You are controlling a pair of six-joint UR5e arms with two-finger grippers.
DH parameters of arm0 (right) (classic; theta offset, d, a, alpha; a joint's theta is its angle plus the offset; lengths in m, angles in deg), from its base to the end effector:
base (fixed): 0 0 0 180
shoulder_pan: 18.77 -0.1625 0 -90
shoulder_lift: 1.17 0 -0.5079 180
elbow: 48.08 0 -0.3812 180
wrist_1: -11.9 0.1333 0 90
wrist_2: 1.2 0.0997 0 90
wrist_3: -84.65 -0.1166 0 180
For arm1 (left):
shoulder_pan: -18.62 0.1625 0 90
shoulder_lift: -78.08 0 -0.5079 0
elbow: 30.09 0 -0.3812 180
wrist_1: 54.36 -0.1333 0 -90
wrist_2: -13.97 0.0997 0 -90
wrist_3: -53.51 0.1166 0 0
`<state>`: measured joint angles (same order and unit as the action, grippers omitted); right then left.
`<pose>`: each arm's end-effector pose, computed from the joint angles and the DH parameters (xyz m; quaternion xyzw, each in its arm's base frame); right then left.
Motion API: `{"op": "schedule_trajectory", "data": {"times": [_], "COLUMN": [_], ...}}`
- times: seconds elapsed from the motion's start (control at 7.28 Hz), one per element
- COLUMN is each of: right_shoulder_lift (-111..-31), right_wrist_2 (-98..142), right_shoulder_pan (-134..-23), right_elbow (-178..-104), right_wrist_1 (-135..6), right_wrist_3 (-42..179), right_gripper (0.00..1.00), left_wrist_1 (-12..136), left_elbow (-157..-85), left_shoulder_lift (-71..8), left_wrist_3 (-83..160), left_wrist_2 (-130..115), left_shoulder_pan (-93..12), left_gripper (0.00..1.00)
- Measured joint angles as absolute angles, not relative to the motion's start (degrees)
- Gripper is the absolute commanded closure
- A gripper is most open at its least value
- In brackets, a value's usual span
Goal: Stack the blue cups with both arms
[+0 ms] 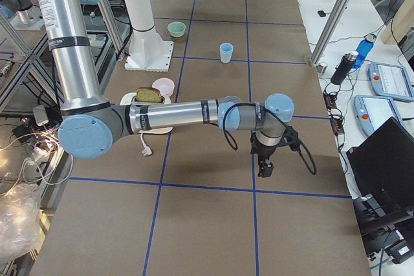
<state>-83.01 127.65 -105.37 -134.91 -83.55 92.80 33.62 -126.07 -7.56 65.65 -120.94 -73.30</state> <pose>0.0274 -0.5534 0.7237 0.0100 -0.3324 -0.0936 0.9384 -0.0657 -0.4396 0.7414 0.0435 0.3795 0.0810 0.9206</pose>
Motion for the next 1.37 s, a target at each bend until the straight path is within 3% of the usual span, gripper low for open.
{"op": "schedule_trajectory", "data": {"times": [0.41,1.37], "right_shoulder_lift": [-87.8,-88.4], "right_wrist_2": [127.7,128.1], "right_shoulder_pan": [-109.2,-110.0], "right_elbow": [-135.5,-136.3], "right_wrist_1": [-83.3,-83.3], "right_wrist_3": [93.2,92.5], "right_gripper": [0.00,0.00], "left_wrist_1": [33.6,33.6], "left_elbow": [-125.9,-126.1], "left_shoulder_lift": [-7.3,-6.2], "left_wrist_3": [65.6,65.6], "left_wrist_2": [-120.9,-120.9], "left_shoulder_pan": [-73.3,-73.4], "left_gripper": [0.02,0.02]}}
